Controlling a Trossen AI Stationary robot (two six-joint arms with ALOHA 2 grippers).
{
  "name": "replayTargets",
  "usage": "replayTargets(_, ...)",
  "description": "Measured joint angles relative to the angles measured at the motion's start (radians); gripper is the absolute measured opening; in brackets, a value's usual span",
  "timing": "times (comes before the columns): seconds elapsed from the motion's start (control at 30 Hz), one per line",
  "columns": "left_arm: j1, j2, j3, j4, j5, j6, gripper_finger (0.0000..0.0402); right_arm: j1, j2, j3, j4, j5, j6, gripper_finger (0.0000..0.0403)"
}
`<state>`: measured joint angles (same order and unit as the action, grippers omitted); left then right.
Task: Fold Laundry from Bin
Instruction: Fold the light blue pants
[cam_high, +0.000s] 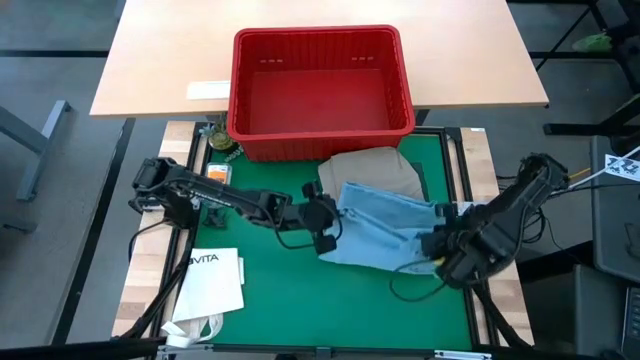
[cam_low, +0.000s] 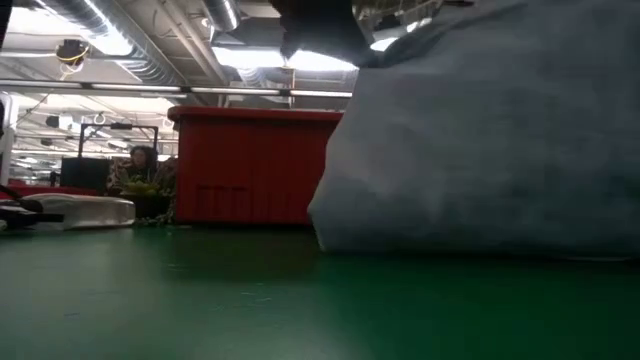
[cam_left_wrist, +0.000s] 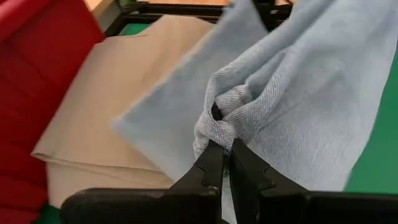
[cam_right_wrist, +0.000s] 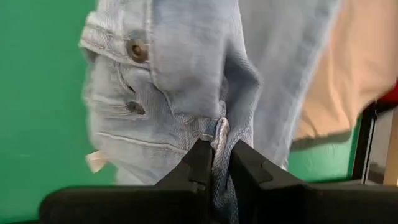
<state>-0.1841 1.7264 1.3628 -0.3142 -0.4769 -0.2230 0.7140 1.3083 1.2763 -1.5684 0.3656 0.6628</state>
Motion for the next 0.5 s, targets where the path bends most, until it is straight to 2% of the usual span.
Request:
replayTargets(0.23, 0.089, 0.0, 0.0, 0.001, 0.025, 0.048, 0.0009, -0.08, -0.181, -0.228, 0.004, 0.035, 0.025, 0.0033)
replayTargets(0.4, 0.151, 0.0, 0.0, 0.002, 0.111, 0.051, 0.0014, -0.136, -0.242, -0.335, 0.006, 0.088, 0.024, 0.0033)
replayTargets(0.5, 0.176, 0.001, 0.0, 0.004, 0.128, 0.051, 0.0015, -0.165, -0.249, -0.378, 0.009, 0.097, 0.007, 0.0033)
